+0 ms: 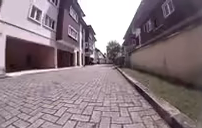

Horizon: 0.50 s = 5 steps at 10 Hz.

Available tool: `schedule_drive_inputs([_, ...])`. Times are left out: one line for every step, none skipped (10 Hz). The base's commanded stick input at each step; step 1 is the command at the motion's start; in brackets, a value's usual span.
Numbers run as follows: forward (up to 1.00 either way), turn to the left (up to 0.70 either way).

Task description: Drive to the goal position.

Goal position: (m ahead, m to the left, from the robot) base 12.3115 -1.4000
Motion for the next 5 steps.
schedule_drive_inputs([0.50, 0.00])
schedule_drive_inputs([0.50, 0.00])
schedule_drive_inputs([0.50, 0.00])
schedule_drive_inputs([0.50, 0.00])
schedule_drive_inputs([0.50, 0.00])
